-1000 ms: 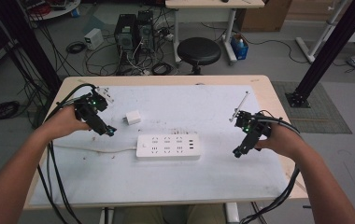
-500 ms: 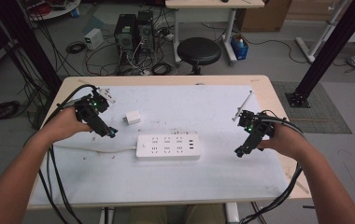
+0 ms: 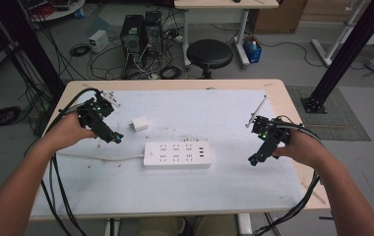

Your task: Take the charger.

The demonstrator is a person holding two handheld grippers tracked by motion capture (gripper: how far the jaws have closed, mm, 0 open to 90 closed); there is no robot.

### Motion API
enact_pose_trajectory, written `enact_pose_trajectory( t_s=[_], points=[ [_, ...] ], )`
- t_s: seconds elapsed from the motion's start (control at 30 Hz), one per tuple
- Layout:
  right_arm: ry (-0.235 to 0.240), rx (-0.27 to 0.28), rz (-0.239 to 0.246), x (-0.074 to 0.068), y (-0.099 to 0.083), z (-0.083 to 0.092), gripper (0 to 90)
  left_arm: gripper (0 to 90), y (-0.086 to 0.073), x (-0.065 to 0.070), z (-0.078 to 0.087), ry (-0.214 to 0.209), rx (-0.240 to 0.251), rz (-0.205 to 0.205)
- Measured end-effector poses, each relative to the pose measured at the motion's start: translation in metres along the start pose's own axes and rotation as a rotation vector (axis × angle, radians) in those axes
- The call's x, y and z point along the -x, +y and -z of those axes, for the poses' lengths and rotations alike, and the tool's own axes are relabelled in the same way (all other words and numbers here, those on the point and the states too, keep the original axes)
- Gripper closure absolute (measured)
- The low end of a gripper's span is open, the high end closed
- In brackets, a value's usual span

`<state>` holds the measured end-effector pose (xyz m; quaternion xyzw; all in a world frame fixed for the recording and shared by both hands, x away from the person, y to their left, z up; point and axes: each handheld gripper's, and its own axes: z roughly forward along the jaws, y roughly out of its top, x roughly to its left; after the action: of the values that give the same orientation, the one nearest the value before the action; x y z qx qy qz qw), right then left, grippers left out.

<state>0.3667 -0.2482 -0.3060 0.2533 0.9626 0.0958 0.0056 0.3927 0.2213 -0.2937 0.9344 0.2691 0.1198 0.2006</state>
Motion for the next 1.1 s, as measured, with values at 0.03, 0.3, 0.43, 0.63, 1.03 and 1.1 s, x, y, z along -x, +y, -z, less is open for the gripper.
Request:
enact_pose_trajectory(
  t_s=[0.03,0.3,0.43,0.63,1.03,1.1],
  points=[
    [-0.001,-0.004,-0.015,-0.001,0.0,0.0,1.2,2.2,0.001,-0.002,-0.001,0.006,0.006,-0.006],
    [0.011,-0.006,-0.027,0.001,0.003,-0.002,1.2,2.2,0.015,-0.022,-0.026,-0.026,0.038,-0.049],
    [0.017,-0.021,-0.035,0.006,0.006,-0.005,1.2,2.2,0.02,-0.033,-0.045,-0.042,0.025,-0.042],
    [0.02,-0.035,-0.024,0.008,0.011,-0.008,1.2,2.2,0.024,-0.05,-0.077,-0.039,0.001,-0.046],
    [0.017,-0.03,-0.032,0.006,0.01,-0.004,1.2,7.6,0.027,-0.07,-0.118,-0.044,0.001,-0.024],
    [0.017,-0.03,-0.032,0.006,0.01,-0.004,1.2,7.6,0.028,-0.07,-0.122,-0.038,0.006,-0.021]
  ],
)
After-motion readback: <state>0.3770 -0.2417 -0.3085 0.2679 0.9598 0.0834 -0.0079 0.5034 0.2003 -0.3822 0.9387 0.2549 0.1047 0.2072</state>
